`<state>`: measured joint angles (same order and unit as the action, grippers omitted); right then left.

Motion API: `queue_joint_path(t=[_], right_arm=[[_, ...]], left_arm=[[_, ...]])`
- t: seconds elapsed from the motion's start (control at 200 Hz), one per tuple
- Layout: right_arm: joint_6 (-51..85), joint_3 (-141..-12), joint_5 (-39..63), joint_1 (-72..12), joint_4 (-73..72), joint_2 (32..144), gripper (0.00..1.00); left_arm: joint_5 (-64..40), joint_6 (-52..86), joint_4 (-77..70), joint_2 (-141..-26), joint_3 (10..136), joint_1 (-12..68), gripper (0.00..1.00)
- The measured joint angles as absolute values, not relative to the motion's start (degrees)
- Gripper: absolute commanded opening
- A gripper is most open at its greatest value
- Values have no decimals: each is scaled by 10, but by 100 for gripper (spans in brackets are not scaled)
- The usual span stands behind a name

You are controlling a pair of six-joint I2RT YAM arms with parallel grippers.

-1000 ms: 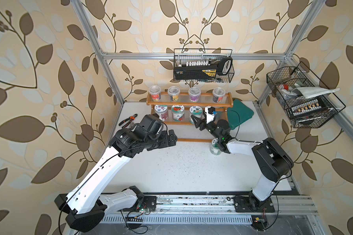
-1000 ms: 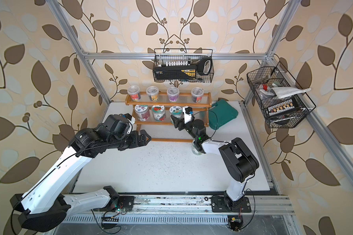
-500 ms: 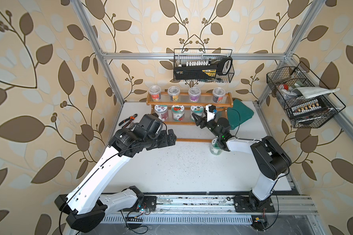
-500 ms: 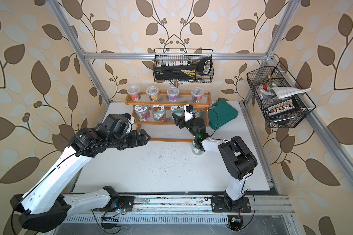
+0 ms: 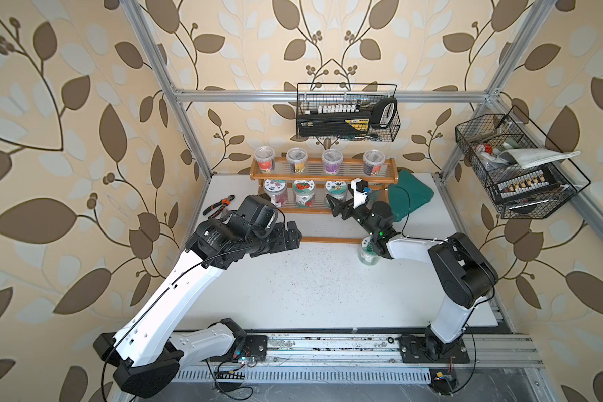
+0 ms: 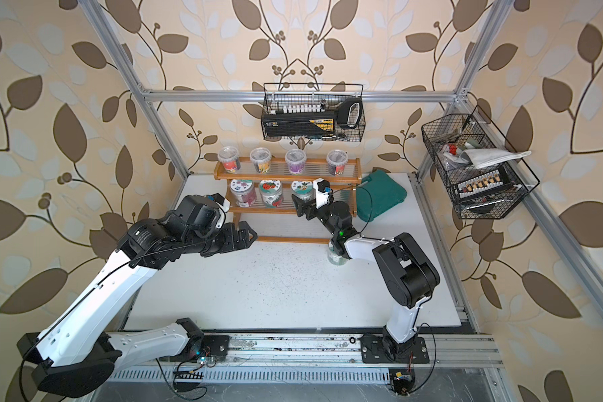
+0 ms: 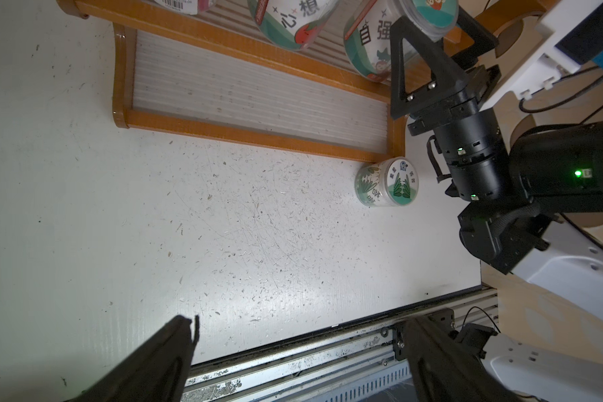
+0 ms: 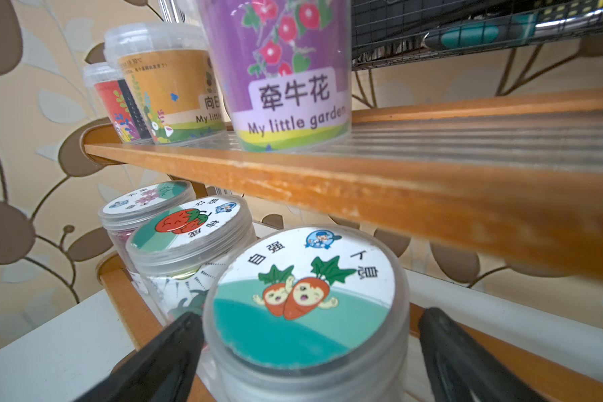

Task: Place the seed container on the shelf
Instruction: Place the seed jar on the shelf.

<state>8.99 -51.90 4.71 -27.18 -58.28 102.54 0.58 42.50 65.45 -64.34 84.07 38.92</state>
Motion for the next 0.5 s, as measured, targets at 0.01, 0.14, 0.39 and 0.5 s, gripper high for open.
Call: queue_joint_path(t=[0.01, 0.14, 0.39, 0.5], right_arm=[[90, -518, 47, -272, -583, 1024, 99], [93, -500, 47, -272, -583, 1002, 98], [107, -450, 45, -272, -570, 937, 99], [116, -437, 50, -272, -527, 890, 99]], left_arm=[[5, 425, 655, -643, 841, 389, 98], [-2, 425, 654, -642, 837, 389, 98], [-16, 429, 652, -636, 819, 389, 98], [-22, 432, 649, -632, 812, 389, 98]])
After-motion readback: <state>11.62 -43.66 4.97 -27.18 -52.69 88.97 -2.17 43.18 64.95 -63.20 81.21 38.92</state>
